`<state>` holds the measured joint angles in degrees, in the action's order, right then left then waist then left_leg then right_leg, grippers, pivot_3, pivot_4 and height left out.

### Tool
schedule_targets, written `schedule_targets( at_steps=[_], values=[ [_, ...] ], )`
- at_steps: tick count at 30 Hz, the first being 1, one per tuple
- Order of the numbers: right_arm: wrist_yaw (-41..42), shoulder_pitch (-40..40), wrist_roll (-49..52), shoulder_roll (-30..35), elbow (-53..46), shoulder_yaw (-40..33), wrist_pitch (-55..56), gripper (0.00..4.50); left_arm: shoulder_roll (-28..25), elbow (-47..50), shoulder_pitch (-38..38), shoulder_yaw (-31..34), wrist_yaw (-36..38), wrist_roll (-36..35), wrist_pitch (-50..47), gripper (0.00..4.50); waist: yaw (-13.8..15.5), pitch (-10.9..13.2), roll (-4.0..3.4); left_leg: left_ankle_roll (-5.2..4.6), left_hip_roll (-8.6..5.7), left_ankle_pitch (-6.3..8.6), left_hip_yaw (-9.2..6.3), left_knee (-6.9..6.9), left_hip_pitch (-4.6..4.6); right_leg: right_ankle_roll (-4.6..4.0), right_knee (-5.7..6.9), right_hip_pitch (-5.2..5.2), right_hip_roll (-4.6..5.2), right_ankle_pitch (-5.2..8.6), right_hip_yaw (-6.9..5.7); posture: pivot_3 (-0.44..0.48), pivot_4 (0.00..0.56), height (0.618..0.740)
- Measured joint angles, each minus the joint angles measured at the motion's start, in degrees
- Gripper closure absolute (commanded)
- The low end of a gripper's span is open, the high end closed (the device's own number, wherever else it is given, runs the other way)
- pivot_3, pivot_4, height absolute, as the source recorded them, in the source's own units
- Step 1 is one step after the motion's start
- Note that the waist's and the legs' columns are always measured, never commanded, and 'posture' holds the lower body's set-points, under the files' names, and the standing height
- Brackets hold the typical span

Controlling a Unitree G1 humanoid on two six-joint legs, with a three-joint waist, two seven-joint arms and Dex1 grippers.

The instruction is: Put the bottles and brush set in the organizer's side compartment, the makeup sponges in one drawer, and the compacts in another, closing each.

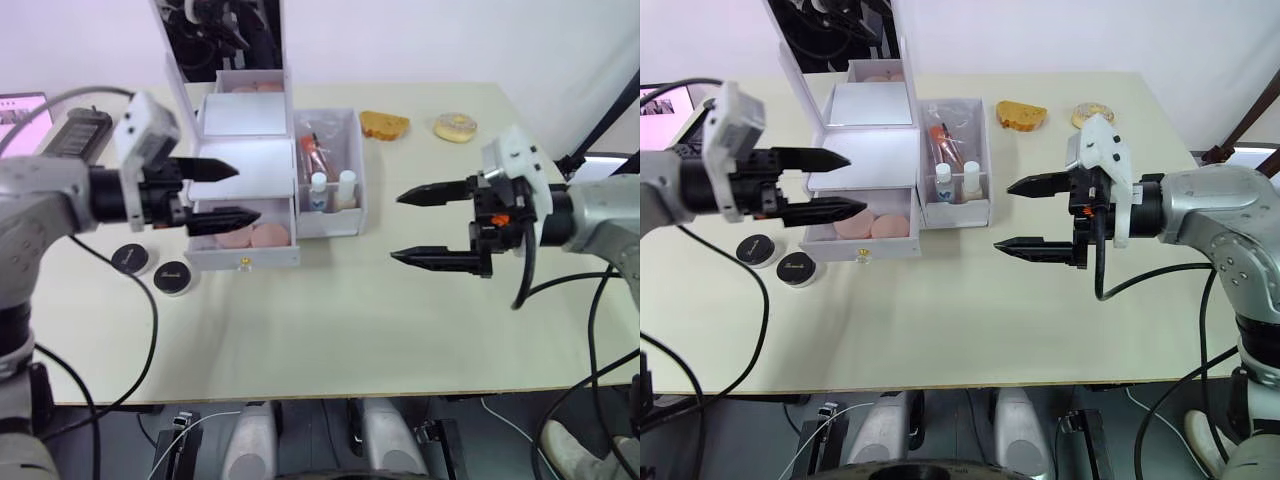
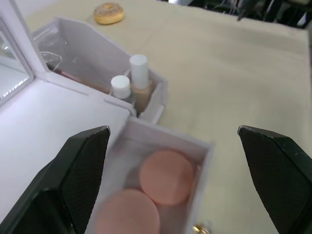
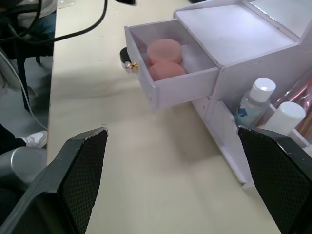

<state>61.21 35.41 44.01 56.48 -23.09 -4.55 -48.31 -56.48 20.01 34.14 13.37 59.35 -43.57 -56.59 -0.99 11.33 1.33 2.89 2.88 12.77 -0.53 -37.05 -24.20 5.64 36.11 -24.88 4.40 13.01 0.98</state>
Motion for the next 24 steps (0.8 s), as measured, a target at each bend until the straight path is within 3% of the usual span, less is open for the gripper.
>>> schedule_targets(
  at_steps=[4, 7, 13, 19, 24],
  values=[
    [2.0, -1.0, -3.3, -0.3, 3.9, -0.2, 6.0, 0.00, -0.3, 0.8, -7.6, 8.3, -0.3, -1.6, 1.5, 0.06, 0.2, 0.0, 0.01, 0.00, -0.01, 0.00, 0.01, -0.05, 0.02, -0.01, -0.01, 0.06, 0.02, -0.01, 0.00, 0.000, 0.150, 0.740],
    [3.0, -4.8, -5.4, -1.2, 8.8, -0.4, 9.2, 0.00, 2.1, -0.5, -21.6, 18.5, -0.4, 0.6, 6.8, 0.06, -0.3, 0.0, 0.02, -0.01, 0.01, 0.01, 0.14, 0.06, 0.18, -0.03, -0.04, 0.09, 0.06, -0.02, 0.03, 0.000, 0.150, 0.740],
    [5.5, -11.6, -11.7, 0.9, 16.1, -0.9, 16.0, 0.00, 3.8, -3.9, -41.7, 28.7, 2.4, 6.3, 14.3, 0.06, 0.2, 0.0, 0.03, -0.02, 0.04, 0.02, 0.18, 0.03, 0.13, -0.05, -0.02, -0.02, 0.08, -0.02, 0.02, 0.000, 0.150, 0.740],
    [6.6, -18.5, -14.5, 0.9, 25.1, -4.8, 21.5, 0.00, 7.2, -19.5, -47.6, 37.1, 3.5, 9.4, 24.9, 0.06, 0.0, 0.0, 0.07, 0.00, 0.02, 0.03, 0.33, -0.04, 0.17, -0.09, -0.11, -0.01, 0.26, -0.04, 0.02, 0.000, 0.150, 0.740],
    [5.4, -24.0, -15.8, 0.2, 29.2, -8.4, 24.4, 0.00, 6.3, -32.3, -51.6, 42.2, 5.6, 11.0, 33.5, 0.06, -0.1, -0.1, 0.09, 0.01, 0.04, 0.04, 0.36, 0.08, 0.16, -0.18, -0.11, -0.13, 0.26, -0.09, 0.02, 0.000, 0.150, 0.740]
  ],
)
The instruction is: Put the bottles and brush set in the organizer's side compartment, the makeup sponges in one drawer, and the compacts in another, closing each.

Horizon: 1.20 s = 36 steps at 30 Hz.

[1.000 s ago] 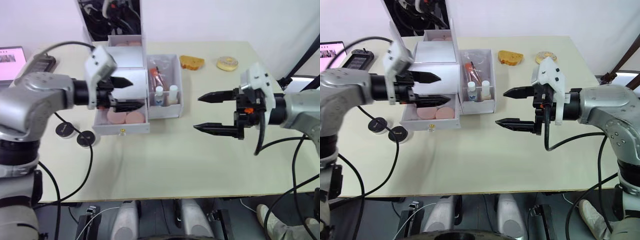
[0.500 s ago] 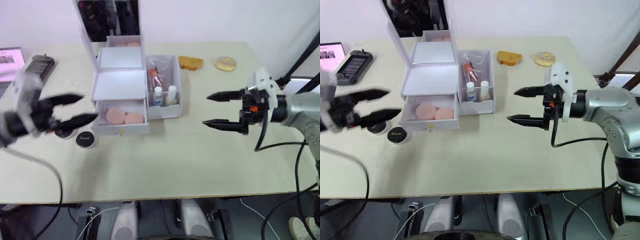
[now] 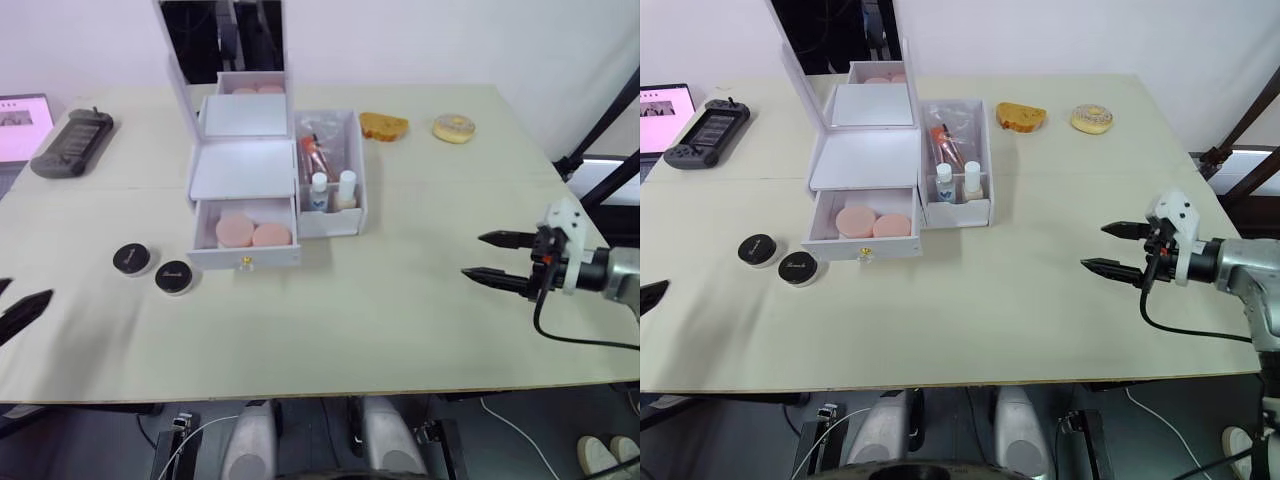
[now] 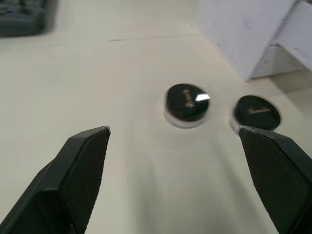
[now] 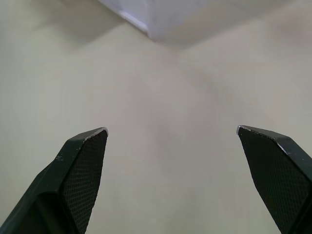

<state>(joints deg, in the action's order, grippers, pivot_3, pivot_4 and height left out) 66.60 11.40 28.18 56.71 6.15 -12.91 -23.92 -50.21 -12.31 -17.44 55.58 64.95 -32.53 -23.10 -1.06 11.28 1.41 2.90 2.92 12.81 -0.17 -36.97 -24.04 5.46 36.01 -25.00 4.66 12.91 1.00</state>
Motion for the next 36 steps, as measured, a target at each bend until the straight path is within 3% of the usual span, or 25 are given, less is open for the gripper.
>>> schedule_targets(
  at_steps=[3, 9, 12, 19, 24, 28, 36],
  values=[
    [-1.5, -2.4, -1.8, -0.9, 1.2, -0.6, 1.4, 0.00, 0.2, -3.4, -2.3, 0.1, 1.2, 0.9, 3.1, 0.06, -0.1, 0.0, -0.02, 0.01, 0.02, 0.01, 0.04, 0.04, -0.04, 0.00, 0.02, -0.13, 0.00, 0.00, 0.01, 0.000, 0.150, 0.740],
    [-1.7, 3.5, 0.2, -1.5, -5.7, -0.2, -2.0, 0.00, 1.2, -0.5, -2.4, -0.2, -0.6, 0.3, 4.7, 0.06, -0.2, 0.0, -0.03, 0.04, 0.08, 0.03, 0.03, -0.01, 0.00, 0.03, 0.01, -0.23, 0.00, 0.01, -0.01, 0.000, 0.150, 0.740],
    [0.8, 6.2, 3.1, -0.7, -10.8, 1.4, -5.8, 0.00, 3.1, 5.8, -5.1, -0.3, -0.7, -1.8, 2.8, 0.86, -0.2, 0.0, -0.01, 0.04, 0.08, 0.03, 0.08, -0.01, 0.00, 0.02, -0.02, -0.25, 0.04, 0.01, 0.00, 0.000, 0.150, 0.740],
    [5.6, 21.3, 10.3, -0.7, -17.9, 8.1, -15.2, 0.00, 5.9, 22.0, -14.4, 0.0, 3.4, -8.3, -2.9, 4.43, -0.3, 0.0, -0.03, 0.09, 0.11, 0.08, 0.16, 0.10, -0.14, -0.21, -0.02, -0.45, 0.03, -0.13, -0.01, 0.000, 0.150, 0.740],
    [7.1, 32.3, 11.6, -3.7, -16.8, 13.5, -20.3, 0.00, 12.6, 34.3, -16.3, -1.1, -0.4, -14.0, -5.4, 4.47, -0.2, 0.0, -0.02, 0.09, 0.09, 0.08, 0.15, 0.02, -0.17, -0.21, -0.05, -0.42, 0.03, -0.13, 0.00, 0.000, 0.150, 0.740],
    [8.6, 40.5, 12.3, -7.9, -15.7, 18.0, -22.8, 0.00, 18.8, 43.6, -15.3, -6.8, -7.3, -15.6, -5.2, 4.47, -0.1, 0.0, -0.02, 0.09, 0.09, 0.07, 0.10, -0.06, -0.21, -0.21, -0.03, -0.37, -0.03, -0.13, 0.00, 0.000, 0.150, 0.740],
    [9.5, 43.2, 9.6, -10.2, -12.5, 20.6, -22.1, 0.00, 27.6, 49.9, -7.7, -22.5, -22.1, -10.4, -2.8, 4.47, 0.3, 0.0, 0.02, 0.07, 0.01, 0.06, 0.03, -0.14, -0.25, -0.21, 0.05, -0.28, -0.06, -0.15, 0.01, 0.000, 0.150, 0.740]
  ],
)
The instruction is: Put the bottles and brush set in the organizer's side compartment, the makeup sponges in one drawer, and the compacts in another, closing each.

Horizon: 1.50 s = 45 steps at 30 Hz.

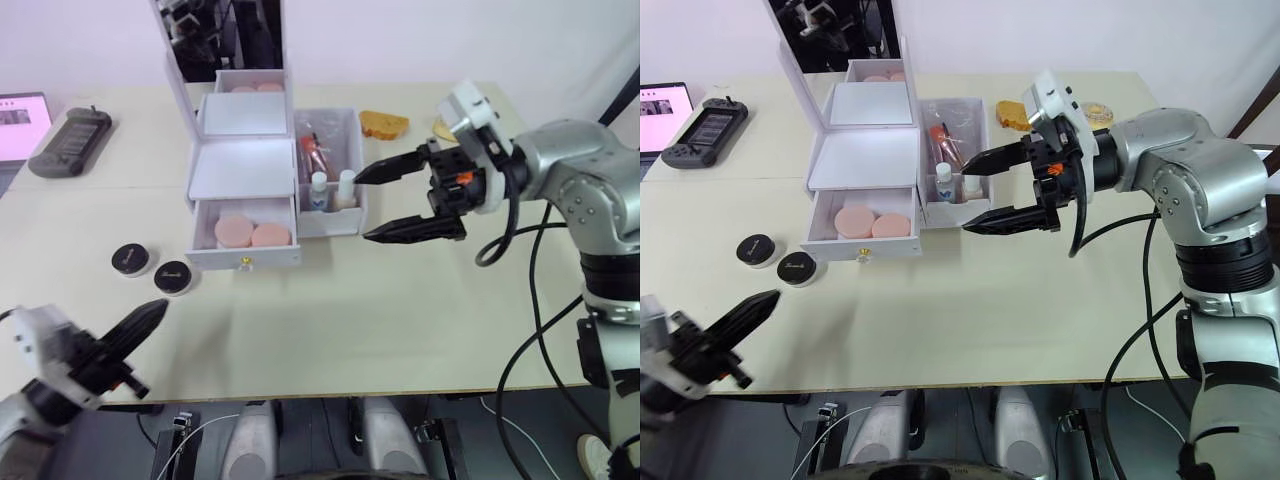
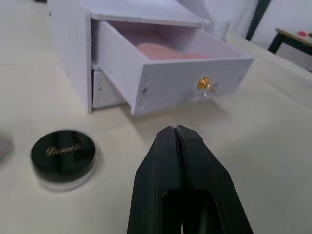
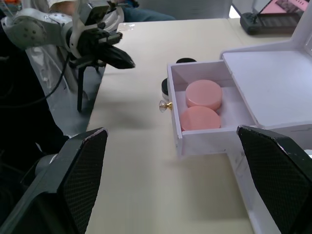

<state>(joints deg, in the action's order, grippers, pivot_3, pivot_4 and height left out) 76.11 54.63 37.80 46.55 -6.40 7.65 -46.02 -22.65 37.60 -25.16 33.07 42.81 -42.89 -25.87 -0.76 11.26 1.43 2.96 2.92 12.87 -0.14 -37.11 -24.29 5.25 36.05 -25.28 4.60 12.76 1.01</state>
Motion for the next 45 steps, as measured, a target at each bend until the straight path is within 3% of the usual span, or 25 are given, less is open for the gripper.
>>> schedule_targets(
  at_steps=[6, 10, 32, 45],
  values=[
    [-0.1, 0.0, -0.6, 0.6, 0.0, -0.1, -0.1, 0.00, 3.0, 0.0, 5.7, -9.8, -7.9, 6.1, 1.9, 4.47, -0.2, 0.0, -0.01, -0.01, 0.03, -0.01, -0.08, 0.01, 0.13, 0.01, 0.10, 0.03, -0.11, -0.01, 0.00, 0.000, 0.150, 0.740],
    [-0.8, 0.1, -0.4, 0.8, -0.2, -0.9, -1.7, 0.00, 3.1, -4.2, 7.6, -11.8, -9.2, 8.0, 3.8, 4.47, -0.2, 0.0, -0.03, -0.01, 0.04, -0.01, -0.11, 0.02, 0.16, 0.01, 0.11, 0.04, -0.14, -0.01, 0.00, 0.000, 0.150, 0.740],
    [-5.4, -0.4, 1.8, 3.6, -3.6, -4.7, -6.4, 0.00, 1.2, -17.9, 25.5, -17.6, -9.6, 9.3, 4.8, 4.47, 0.0, 0.0, -0.03, -0.02, 0.03, -0.01, -0.13, -0.01, 0.13, 0.04, 0.09, 0.12, -0.14, -0.02, 0.00, 0.000, 0.150, 0.740],
    [-7.8, -0.2, 1.8, 4.2, -4.9, -4.9, -7.0, 0.00, -3.4, -24.5, 33.7, -18.5, -10.2, 10.7, 4.7, 4.47, 0.0, 0.0, -0.03, -0.02, 0.03, -0.02, -0.15, 0.02, 0.13, 0.10, 0.09, 0.10, -0.15, -0.05, -0.01, 0.000, 0.150, 0.740]
  ],
)
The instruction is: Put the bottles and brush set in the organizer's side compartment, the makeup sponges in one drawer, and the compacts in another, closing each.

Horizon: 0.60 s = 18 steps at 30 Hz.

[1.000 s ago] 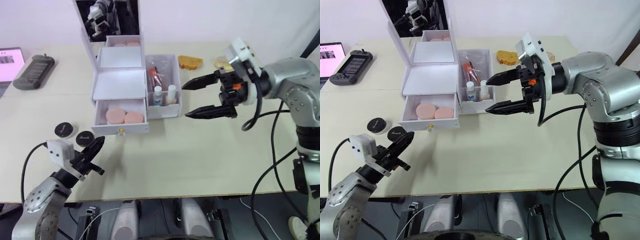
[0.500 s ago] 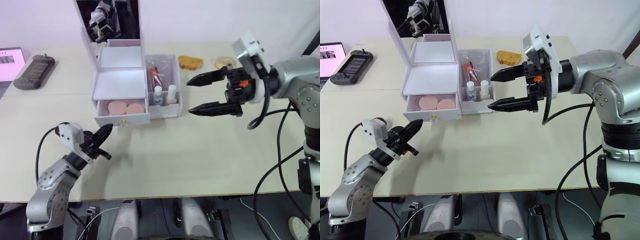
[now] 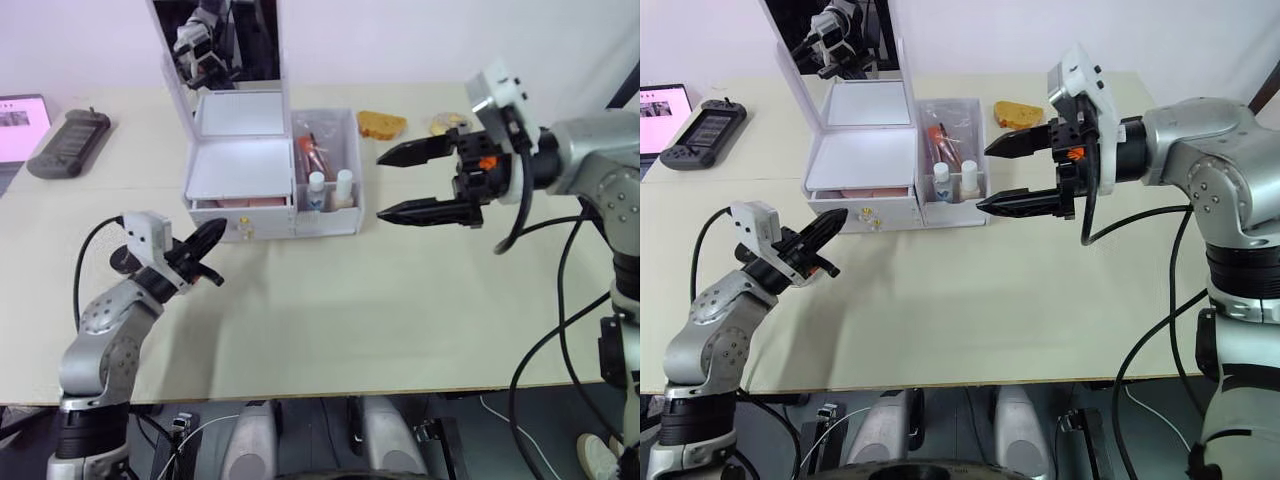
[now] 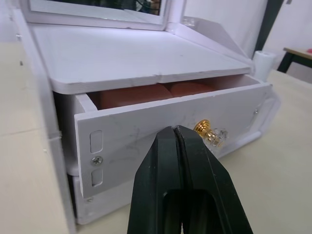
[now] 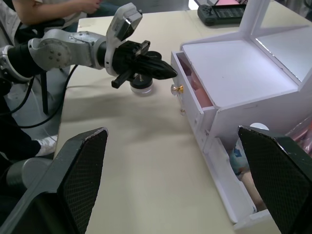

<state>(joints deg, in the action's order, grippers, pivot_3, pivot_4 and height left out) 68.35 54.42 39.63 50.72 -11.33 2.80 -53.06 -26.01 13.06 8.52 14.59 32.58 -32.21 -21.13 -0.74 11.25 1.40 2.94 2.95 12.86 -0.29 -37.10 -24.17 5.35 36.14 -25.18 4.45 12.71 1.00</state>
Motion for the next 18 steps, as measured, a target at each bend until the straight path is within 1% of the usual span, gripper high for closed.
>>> schedule_targets(
  at_steps=[4, 8, 13, 18],
  values=[
    [-0.9, -0.1, 0.0, 0.0, -0.4, -0.1, -0.3, 0.00, -0.5, -2.6, 2.5, -0.1, 0.4, 1.0, 0.3, 4.47, 0.0, 0.0, 0.00, 0.00, -0.01, 0.00, 0.02, -0.02, -0.01, 0.00, -0.03, 0.03, 0.01, 0.00, 0.01, 0.000, 0.150, 0.740],
    [-1.1, -0.2, 0.0, 0.2, -0.4, -0.4, -0.3, 0.00, 0.3, -4.0, 4.0, -0.6, 0.9, 1.1, 0.3, 4.47, 0.2, 0.0, 0.00, 0.00, -0.01, -0.01, 0.00, -0.02, -0.01, 0.03, -0.01, 0.03, 0.00, -0.02, 0.00, 0.000, 0.150, 0.740],
    [-1.3, -0.2, 0.0, 0.3, -0.4, -1.0, -0.3, 0.00, 1.9, -4.8, 6.3, -3.3, 1.1, 2.2, 0.6, 4.47, 0.1, 0.0, 0.00, 0.00, -0.01, -0.01, 0.00, -0.06, -0.01, 0.05, -0.03, 0.08, 0.01, -0.03, 0.01, 0.000, 0.150, 0.740],
    [-1.5, -0.3, 0.3, 0.4, -1.1, -1.4, -0.4, 0.00, 2.0, -6.2, 7.4, -3.9, 1.2, 3.1, 1.6, 4.47, 0.2, 0.0, 0.00, -0.01, -0.01, -0.01, -0.07, -0.03, 0.01, 0.06, 0.01, 0.07, -0.02, -0.04, -0.02, 0.000, 0.150, 0.740]
  ],
)
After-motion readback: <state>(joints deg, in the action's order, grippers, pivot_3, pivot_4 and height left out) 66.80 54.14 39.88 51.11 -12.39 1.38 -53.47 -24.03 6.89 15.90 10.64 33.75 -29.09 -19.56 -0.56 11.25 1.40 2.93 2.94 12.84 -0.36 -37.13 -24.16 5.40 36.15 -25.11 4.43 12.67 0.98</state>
